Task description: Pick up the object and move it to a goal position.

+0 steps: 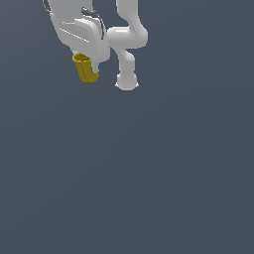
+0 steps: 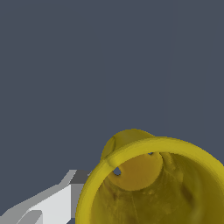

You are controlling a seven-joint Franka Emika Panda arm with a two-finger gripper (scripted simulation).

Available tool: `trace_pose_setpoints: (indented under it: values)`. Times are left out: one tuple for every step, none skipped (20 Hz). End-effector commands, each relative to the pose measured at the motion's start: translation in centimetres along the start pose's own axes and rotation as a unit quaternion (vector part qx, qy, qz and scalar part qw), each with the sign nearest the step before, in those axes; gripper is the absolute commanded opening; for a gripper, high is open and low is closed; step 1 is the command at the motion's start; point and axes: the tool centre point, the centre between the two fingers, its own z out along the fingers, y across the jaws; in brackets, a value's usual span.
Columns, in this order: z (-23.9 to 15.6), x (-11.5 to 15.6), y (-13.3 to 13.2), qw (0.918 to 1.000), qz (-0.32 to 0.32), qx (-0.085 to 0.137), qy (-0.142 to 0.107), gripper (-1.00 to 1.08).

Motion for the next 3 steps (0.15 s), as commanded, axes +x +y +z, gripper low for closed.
trace_pose_setpoints:
  values:
    - [-0.51, 0.05, 0.05, 1.0, 0.0, 0.0, 0.0, -1.0]
    - [-0.57, 0.07, 0.06, 1.0, 0.0, 0.0, 0.0, -1.0]
    - [-0.59, 0.07, 0.06, 1.0, 0.0, 0.0, 0.0, -1.0]
